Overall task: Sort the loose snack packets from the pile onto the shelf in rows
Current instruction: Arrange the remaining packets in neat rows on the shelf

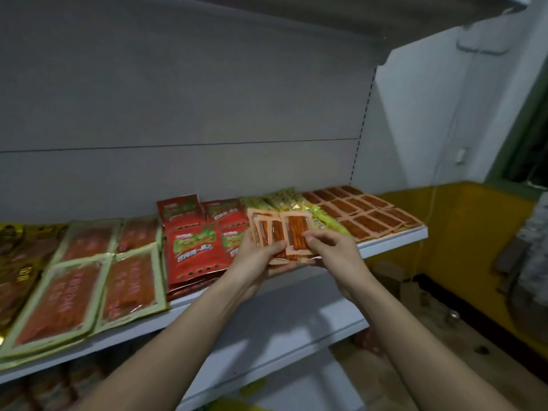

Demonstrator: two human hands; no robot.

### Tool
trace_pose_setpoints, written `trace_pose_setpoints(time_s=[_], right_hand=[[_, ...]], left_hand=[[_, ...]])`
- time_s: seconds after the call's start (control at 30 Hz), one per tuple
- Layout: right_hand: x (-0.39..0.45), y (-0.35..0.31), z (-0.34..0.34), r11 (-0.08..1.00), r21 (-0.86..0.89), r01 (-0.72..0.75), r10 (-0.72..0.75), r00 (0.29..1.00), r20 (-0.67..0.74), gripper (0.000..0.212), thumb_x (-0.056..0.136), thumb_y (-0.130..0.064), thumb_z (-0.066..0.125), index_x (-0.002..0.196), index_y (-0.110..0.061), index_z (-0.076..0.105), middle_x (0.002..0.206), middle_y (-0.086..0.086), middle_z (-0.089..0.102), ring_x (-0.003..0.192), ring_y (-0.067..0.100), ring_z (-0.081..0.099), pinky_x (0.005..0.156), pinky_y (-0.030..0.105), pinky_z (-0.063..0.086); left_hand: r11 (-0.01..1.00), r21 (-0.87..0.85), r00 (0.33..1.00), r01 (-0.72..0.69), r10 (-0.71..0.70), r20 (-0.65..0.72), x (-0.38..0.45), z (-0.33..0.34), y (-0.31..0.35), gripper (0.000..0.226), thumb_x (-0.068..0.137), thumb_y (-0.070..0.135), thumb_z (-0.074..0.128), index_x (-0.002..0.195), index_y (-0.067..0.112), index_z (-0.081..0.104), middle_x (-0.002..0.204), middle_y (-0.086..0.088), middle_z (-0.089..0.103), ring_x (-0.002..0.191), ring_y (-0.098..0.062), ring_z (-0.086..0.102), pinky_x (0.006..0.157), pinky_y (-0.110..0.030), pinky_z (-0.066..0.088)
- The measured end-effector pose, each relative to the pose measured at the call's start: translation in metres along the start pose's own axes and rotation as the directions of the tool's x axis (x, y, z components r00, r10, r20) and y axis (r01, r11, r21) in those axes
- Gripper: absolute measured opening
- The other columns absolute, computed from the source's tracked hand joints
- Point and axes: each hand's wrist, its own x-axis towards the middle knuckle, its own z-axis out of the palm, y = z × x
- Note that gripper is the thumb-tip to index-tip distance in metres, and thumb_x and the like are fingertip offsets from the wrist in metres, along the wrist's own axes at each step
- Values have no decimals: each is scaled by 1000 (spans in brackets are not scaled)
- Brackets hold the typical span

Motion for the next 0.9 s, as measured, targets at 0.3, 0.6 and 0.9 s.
trace_pose_setpoints(time_s=[0.3, 0.6, 0.9], right_hand=[[132, 21, -106, 995, -55, -79, 75, 995, -65, 12, 93, -1, 64, 95, -11, 71, 93, 10, 70, 66, 12, 66, 61, 20, 56], [258, 55, -138, 971, -55, -234, 234, 972, 10, 17, 95, 5, 56, 108, 0, 66, 114, 23, 64, 76, 21, 71, 60, 21, 59], [377, 82, -102, 967, -209, -148, 206, 934, 292, 23, 93, 15, 51, 113, 10, 62, 110, 19, 53, 93, 27, 60, 55, 16, 56]], left_hand=[[998, 34, 975, -45, 51, -216, 152, 55, -22, 45, 88, 1, 72, 127, 10, 53, 113, -13, 73, 82, -21, 74, 49, -26, 54], [998, 42, 950, -37, 48, -308, 222, 74, -15, 26, 90, -1, 67, 109, 17, 61, 98, -5, 75, 77, -15, 73, 64, -32, 55], [997, 38, 912, -69, 79, -403, 273, 104, -19, 28, 90, -4, 66, 113, 10, 58, 93, -10, 75, 76, -22, 72, 69, -37, 56]])
